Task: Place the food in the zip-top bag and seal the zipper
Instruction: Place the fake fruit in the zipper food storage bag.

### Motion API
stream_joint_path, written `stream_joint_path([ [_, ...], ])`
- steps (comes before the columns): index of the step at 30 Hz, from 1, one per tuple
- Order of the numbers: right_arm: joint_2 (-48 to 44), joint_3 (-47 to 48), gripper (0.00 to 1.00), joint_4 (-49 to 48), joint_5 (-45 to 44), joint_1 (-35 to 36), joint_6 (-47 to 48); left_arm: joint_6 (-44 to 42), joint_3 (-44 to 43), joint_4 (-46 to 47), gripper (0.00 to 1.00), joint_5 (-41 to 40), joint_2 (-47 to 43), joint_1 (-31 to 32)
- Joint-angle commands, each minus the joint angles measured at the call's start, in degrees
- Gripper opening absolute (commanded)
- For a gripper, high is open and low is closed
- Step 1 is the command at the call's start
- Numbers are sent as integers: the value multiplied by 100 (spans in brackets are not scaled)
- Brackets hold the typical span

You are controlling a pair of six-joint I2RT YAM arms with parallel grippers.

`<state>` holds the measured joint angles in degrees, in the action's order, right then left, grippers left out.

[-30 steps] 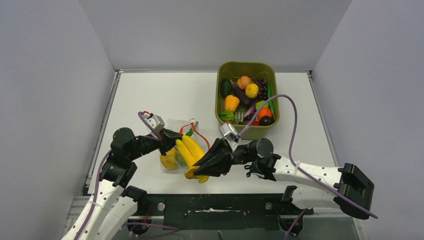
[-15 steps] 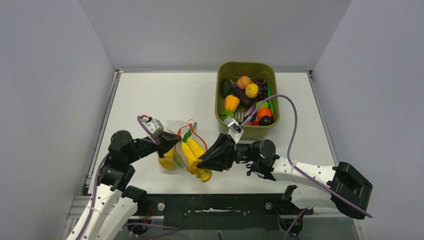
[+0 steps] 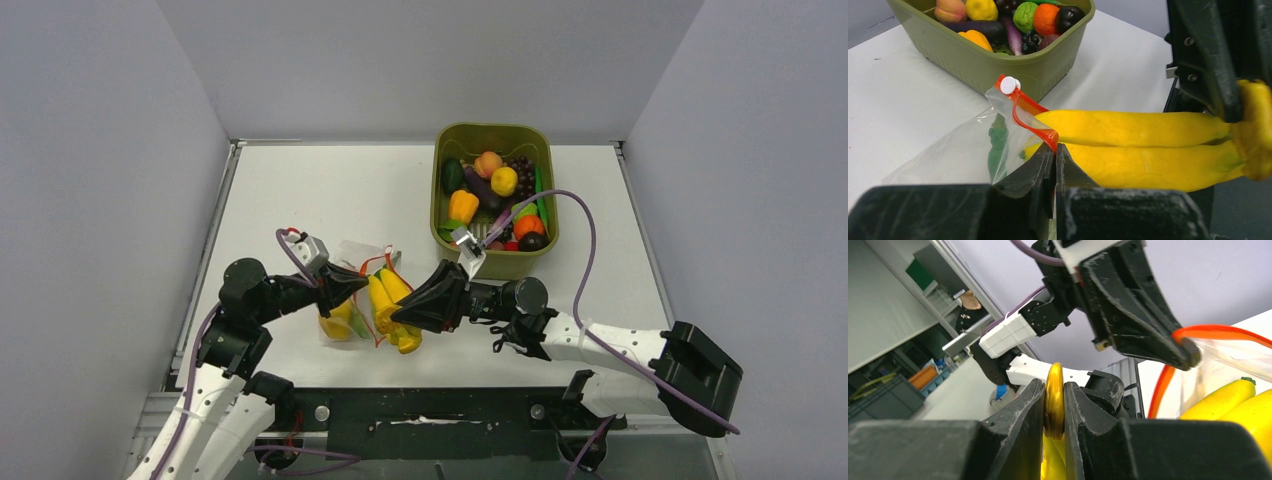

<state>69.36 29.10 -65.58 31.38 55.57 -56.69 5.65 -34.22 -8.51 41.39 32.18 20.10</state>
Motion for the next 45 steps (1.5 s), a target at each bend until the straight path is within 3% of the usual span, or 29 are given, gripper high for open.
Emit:
stream_joint_path([
  [1,785,-170,0,-2257,-290,-175,-788,376,-322,773,0,407,-121,12],
  [3,1289,-185,0,-3163,-287,-279,-1055,545,-322,877,0,479,-171,12],
  [5,1593,-45,0,-3406,-227,-327,-1076,703,-322,980,0,596,-214,13],
  [11,1688,79,0,-3391,-171,-385,-429,1057,-282,1129,0,856,-367,13],
  [19,1344,125,0,-2467,-103,-427,995,1516,-155,1468,0,1053,-510,12],
  [25,1214,534,0,-1958,1001,-433,1875,1360,-232,1192,0,1225,-496,12],
  [30,1121,741,0,-1818,1943,-464,2082,915,-324,656,0,1448,-335,18],
  [34,817,793,0,-449,2341,-480,3316,868,-610,560,0,1537,-253,13],
  [41,349,1124,0,2365,1928,-636,5641,1463,-594,1189,0,1985,-308,12],
  [45,427,1458,0,2931,1882,-624,5988,1645,-533,1414,0,2037,-303,12],
])
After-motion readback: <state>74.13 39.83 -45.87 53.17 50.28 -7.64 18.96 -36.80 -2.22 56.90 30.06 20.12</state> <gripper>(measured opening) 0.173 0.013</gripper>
